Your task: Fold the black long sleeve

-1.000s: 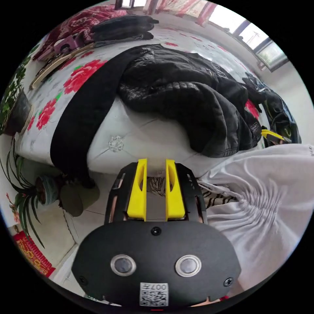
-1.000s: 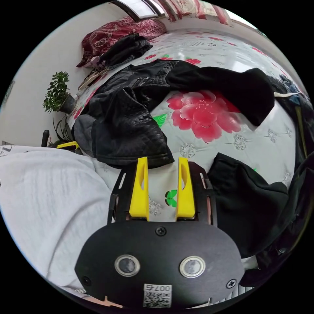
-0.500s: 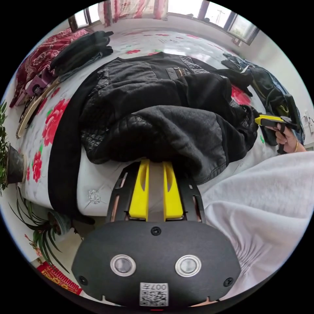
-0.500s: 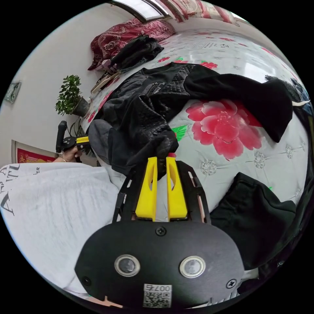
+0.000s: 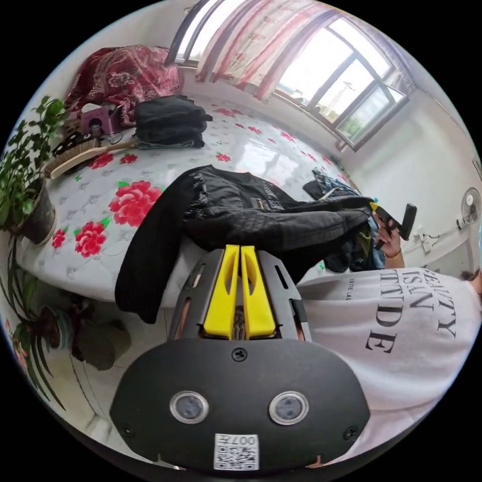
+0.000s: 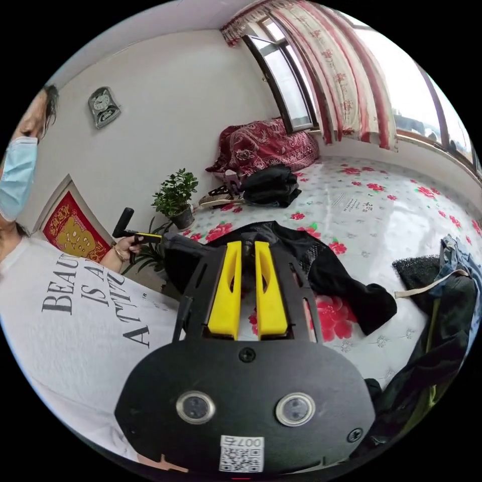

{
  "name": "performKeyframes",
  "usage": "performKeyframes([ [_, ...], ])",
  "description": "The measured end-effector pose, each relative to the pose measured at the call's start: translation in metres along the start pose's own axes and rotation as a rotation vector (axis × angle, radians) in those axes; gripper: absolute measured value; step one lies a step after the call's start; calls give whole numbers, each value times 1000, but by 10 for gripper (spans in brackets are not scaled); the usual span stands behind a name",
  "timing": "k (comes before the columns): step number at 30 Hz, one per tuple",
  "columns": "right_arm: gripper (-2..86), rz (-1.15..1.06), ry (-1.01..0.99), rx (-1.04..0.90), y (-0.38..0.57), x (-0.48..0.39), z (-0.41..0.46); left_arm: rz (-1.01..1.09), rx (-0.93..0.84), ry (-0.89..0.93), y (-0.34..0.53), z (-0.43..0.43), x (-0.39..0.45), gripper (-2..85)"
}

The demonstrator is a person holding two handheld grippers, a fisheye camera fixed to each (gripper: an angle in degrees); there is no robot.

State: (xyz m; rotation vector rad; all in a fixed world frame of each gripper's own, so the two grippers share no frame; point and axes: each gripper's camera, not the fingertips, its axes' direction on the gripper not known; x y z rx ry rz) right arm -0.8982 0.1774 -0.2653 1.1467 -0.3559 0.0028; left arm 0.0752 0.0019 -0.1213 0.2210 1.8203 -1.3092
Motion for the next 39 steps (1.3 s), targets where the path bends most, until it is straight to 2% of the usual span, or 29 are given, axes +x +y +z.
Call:
performKeyframes([
  [2,64,66,9,-74,3,10,36,-140,3,-96,4,13,-32,27],
  [5,84,176,-10,-226,26,25,89,-312,-22,-99,22,60,-70,83],
  [9,96,279,70,-287,71,25,121,-334,-98,-147,48,96,-75,108],
  [12,102,337,173,-383,107,22,142,-194,-202,-233,56,114,-56,117],
  [14,106,349,235,-470,127,17,159,-6,-252,-311,51,125,-31,130],
  [17,110,280,318,-535,137,4,179,221,-280,-431,38,141,-3,135],
  [19,109,221,352,-567,137,-5,196,302,-301,-450,29,156,5,129],
  [21,104,187,344,-613,135,-8,218,365,-383,-433,20,180,7,80],
  [22,97,197,323,-676,134,-6,235,384,-428,-471,15,193,5,51],
  [24,62,213,339,-681,122,-5,240,405,-449,-536,7,200,-3,29],
  [26,30,262,418,-624,103,-6,222,318,-415,-414,-13,170,-24,19],
  [30,11,248,389,-356,69,-41,147,94,-263,-157,-29,86,-74,10],
  [32,6,174,363,-251,51,-83,102,6,-205,-19,-28,40,-96,8],
  [36,3,149,319,-371,43,-114,95,-44,-226,69,-34,10,-112,5],
  [39,1,251,248,-477,46,-84,128,-65,-304,75,-54,41,-141,4],
])
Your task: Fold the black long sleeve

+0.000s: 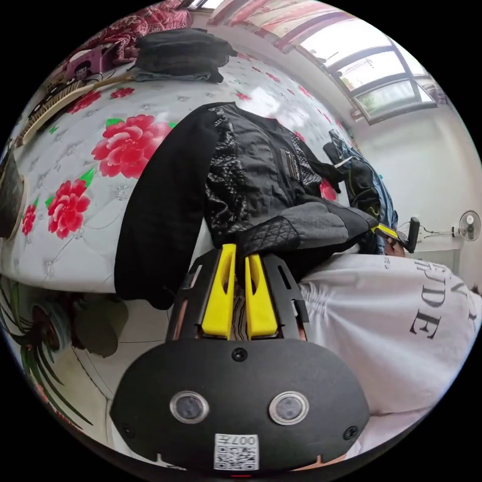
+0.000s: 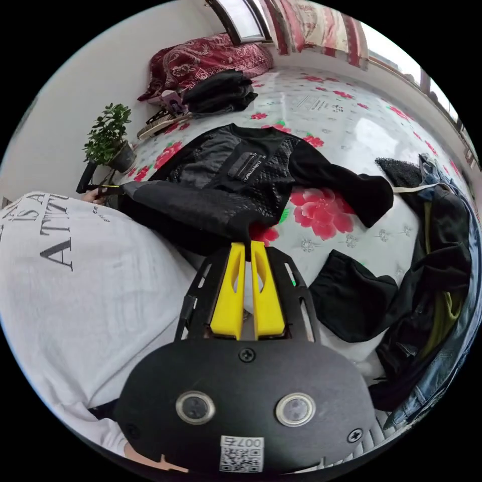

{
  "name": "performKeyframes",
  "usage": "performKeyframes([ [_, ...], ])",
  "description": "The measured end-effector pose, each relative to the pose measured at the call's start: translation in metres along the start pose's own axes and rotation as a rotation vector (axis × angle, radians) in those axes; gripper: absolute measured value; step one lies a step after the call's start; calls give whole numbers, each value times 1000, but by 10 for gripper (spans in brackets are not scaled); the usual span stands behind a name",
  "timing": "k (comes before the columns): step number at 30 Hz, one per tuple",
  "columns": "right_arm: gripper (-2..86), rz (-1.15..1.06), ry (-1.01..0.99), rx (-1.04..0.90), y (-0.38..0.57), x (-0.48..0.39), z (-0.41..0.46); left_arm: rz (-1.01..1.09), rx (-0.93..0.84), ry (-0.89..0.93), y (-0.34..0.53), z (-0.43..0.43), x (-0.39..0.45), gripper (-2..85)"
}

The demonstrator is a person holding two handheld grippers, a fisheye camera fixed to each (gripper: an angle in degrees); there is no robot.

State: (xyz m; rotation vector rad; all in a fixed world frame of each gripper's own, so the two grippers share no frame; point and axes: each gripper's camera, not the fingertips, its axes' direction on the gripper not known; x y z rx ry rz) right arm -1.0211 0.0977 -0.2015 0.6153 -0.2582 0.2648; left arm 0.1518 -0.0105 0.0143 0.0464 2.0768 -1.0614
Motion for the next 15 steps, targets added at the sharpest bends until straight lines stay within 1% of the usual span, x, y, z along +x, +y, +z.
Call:
performKeyframes([
  [2,1,68,-40,-39,-46,34,23,-26,-58,80,-59,26,-31,2],
  [3,1,68,-41,-36,-61,41,25,-32,-63,99,-79,28,-37,2],
  [4,0,58,-2,-23,-98,51,21,-39,-41,130,-122,23,-44,1],
  [5,0,54,76,16,-135,57,7,-23,-7,130,-168,6,-42,1],
  [6,0,60,108,49,-153,59,-4,-10,18,117,-190,-6,-37,1],
  [7,-1,84,150,150,-186,59,-37,23,88,87,-229,-40,-24,1],
  [8,-1,103,164,290,-207,53,-79,64,167,71,-259,-79,-4,2],
  [9,-1,101,167,367,-213,48,-101,85,208,68,-270,-100,6,2],
  [11,0,14,242,617,-215,13,-173,211,352,18,-288,-176,50,3],
  [12,0,-12,271,656,-212,4,-185,249,386,-4,-287,-192,60,3],
  [14,0,-115,346,748,-186,-23,-210,394,464,-34,-266,-235,89,3],
  [15,0,-134,360,763,-177,-28,-211,426,475,-40,-258,-240,94,4],
])
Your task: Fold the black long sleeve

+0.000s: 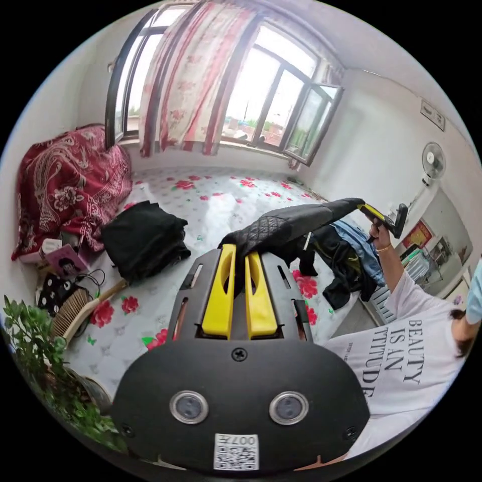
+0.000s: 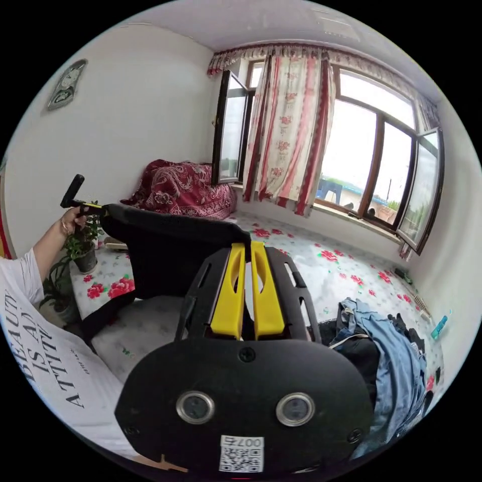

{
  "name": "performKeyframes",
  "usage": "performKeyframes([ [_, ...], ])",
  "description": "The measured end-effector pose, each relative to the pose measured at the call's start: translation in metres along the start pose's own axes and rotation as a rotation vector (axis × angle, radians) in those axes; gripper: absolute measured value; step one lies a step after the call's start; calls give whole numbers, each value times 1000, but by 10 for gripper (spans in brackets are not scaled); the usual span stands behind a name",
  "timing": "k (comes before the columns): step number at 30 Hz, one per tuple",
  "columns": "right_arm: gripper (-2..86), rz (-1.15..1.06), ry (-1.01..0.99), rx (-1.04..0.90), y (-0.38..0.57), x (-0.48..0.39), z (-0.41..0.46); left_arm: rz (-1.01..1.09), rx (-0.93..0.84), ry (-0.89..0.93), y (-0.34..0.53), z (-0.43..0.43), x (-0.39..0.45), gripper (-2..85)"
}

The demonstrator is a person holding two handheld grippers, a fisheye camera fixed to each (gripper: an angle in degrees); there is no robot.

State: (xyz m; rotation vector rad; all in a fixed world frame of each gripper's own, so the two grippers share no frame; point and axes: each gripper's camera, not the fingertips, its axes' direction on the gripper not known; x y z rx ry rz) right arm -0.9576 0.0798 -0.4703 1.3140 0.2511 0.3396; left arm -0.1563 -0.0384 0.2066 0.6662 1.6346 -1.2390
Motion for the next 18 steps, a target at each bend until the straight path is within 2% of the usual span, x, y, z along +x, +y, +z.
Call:
performKeyframes([
  [3,0,-48,-83,-14,47,-17,-20,100,-18,-8,36,-11,26,5],
  [6,1,-48,-136,-204,128,-38,-3,100,-151,-40,101,27,40,6],
  [7,1,-25,-142,-321,168,-48,15,85,-214,-41,134,53,42,6],
  [9,0,61,-178,-526,234,-59,46,7,-325,-10,190,104,41,7],
  [11,0,161,-247,-743,307,-70,77,-165,-511,43,267,174,36,8],
  [13,0,124,-243,-846,332,-81,83,-240,-627,58,313,210,40,8],
  [16,0,-12,-225,-862,326,-90,69,-221,-704,37,340,227,57,9],
  [18,1,-36,-235,-847,318,-87,60,-201,-673,35,339,221,63,10],
])
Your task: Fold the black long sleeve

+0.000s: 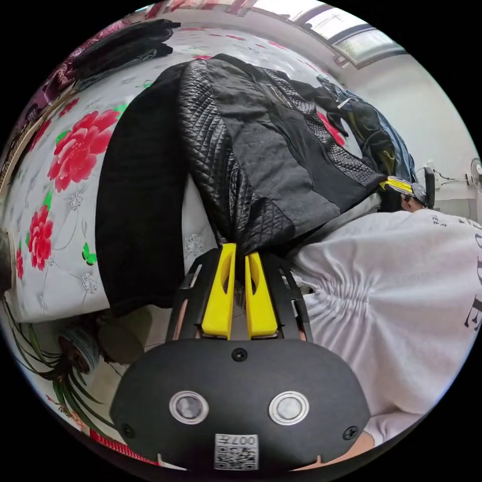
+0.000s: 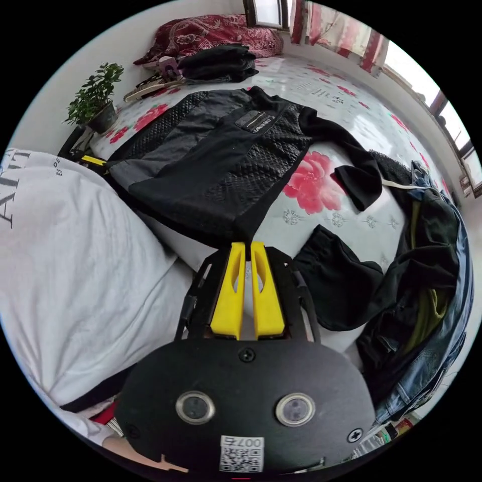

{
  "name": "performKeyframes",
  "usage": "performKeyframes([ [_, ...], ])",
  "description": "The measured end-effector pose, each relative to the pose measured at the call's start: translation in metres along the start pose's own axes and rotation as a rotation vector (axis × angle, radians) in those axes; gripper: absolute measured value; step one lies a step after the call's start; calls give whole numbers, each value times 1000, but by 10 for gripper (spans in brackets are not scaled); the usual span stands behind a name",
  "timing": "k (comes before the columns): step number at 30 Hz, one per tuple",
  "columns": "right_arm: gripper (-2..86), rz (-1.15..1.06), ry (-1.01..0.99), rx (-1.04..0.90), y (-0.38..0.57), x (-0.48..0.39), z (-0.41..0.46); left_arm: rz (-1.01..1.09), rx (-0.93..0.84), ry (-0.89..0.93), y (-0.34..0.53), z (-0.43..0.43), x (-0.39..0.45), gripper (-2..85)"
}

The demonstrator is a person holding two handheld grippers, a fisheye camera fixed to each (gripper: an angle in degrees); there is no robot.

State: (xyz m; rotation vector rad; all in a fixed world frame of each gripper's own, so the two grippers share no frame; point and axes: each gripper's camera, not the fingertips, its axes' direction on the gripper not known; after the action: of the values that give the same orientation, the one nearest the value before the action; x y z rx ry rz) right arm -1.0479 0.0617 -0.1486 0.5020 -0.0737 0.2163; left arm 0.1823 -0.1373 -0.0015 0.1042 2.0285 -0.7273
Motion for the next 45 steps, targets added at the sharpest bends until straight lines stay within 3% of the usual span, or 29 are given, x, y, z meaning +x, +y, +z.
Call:
performKeyframes([
  [4,5,3,-3,-71,11,-2,22,-50,40,3,-2,1,-1,20],
  [10,41,219,-146,-194,31,9,82,-126,12,70,4,41,-12,64],
  [15,83,313,-100,-38,25,53,41,-141,8,42,2,11,-34,86],
  [18,91,433,-18,96,15,96,16,-170,50,-93,-8,-21,-52,77],
  [21,95,475,-17,172,-4,134,-1,-300,120,-135,-26,-48,-79,74],
  [25,97,489,105,175,-45,176,5,-360,172,-184,-77,-54,-95,79],
  [30,100,597,98,112,-99,231,43,-365,123,-199,-175,-26,-106,93],
  [37,82,667,58,-39,-157,287,112,-389,-34,-380,-308,20,-130,109],
  [43,16,523,185,-147,-188,292,122,-347,-222,-481,-370,40,-157,31],
  [45,9,498,356,-171,-182,306,106,-334,-234,-711,-374,32,-170,7],
])
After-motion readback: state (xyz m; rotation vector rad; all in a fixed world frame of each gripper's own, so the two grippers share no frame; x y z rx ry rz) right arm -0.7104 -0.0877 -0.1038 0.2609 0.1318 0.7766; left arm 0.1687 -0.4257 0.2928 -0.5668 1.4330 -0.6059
